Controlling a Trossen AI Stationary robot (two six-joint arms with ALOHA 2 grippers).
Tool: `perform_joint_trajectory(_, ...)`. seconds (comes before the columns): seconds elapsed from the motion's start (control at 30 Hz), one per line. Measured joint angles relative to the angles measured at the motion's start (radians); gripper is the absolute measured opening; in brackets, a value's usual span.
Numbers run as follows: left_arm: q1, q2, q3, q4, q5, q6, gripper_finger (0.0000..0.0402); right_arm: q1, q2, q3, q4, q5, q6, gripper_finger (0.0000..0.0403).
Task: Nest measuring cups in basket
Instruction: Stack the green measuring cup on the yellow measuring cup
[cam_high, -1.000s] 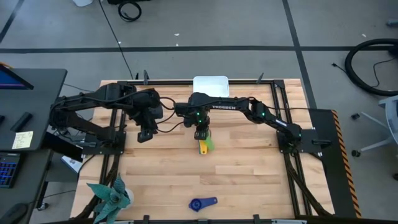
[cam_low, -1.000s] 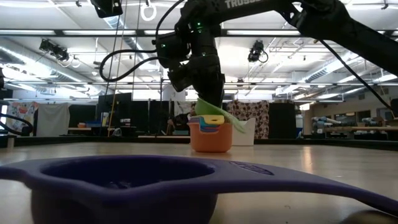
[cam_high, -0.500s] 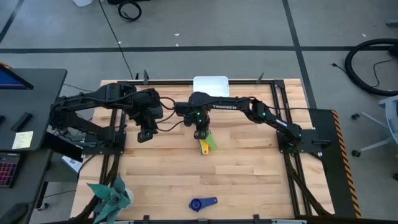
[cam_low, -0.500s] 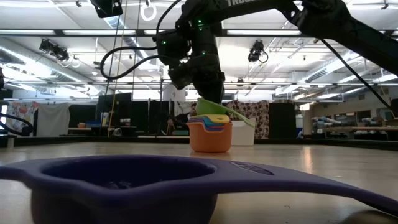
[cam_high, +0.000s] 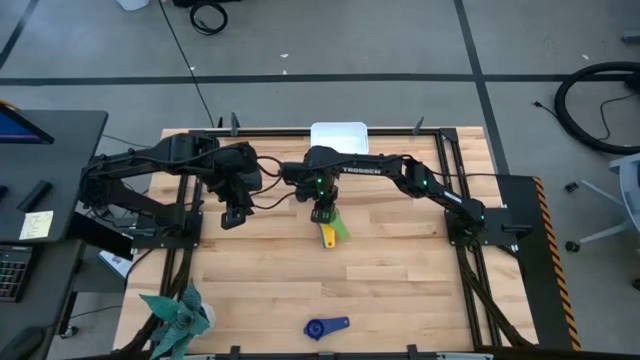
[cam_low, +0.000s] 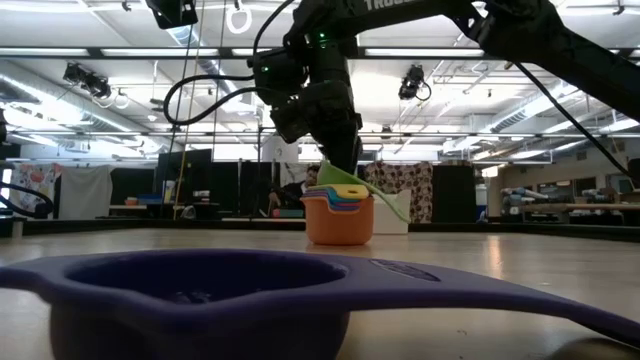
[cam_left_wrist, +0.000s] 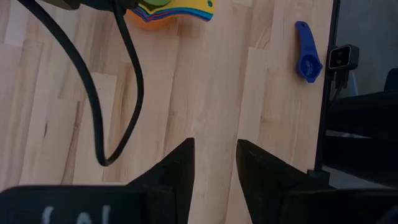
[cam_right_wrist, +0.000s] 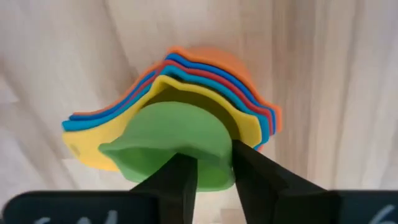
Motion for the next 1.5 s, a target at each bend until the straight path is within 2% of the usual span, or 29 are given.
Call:
perform_joint_trajectory(0.2, 0.0, 0.0, 0.0, 0.0, 0.0, 0.008, 0.0123, -0.006, -0.018, 0.0, 0.0, -0.102, 0.024, 0.0117)
perform_joint_trajectory(0.47, 0.0, 0.0, 0.0, 0.0, 0.0, 0.018, 0.0123, -0.006, -0.066, 0.0, 0.0, -0.1, 0.061, 0.0114)
perform_joint_trajectory(0.9, 0.0, 0.0, 0.0, 0.0, 0.0, 0.017, 0.0123, 0.045, -0.073, 0.0, 0.0, -0.099, 0.094, 0.0114)
perform_joint_trajectory(0.97, 0.0, 0.0, 0.0, 0.0, 0.0, 0.017, 0.0123, 0.053, -0.074, 0.0, 0.0, -0.078, 0.095, 0.0114)
perform_joint_trajectory(1.1, 0.0, 0.0, 0.0, 0.0, 0.0, -0.009, 0.0123, 0.061, -0.074, 0.0, 0.0, 0.04, 0.107, 0.0112)
perform_joint_trajectory(1.2, -0.001, 0.0, 0.0, -0.001, 0.0, -0.016, 0.0123, 0.058, -0.074, 0.0, 0.0, 0.068, 0.154, 0.0091)
perform_joint_trajectory(1.37, -0.024, 0.0, 0.0, -0.003, -0.004, -0.083, 0.0123, 0.051, -0.074, 0.0, 0.0, -0.01, 0.158, 0.0015)
perform_joint_trajectory(1.5, -0.07, 0.014, 0.0, -0.001, -0.061, -0.186, 0.0123, 0.06, -0.075, 0.0, 0.0, -0.035, 0.157, 0.0011)
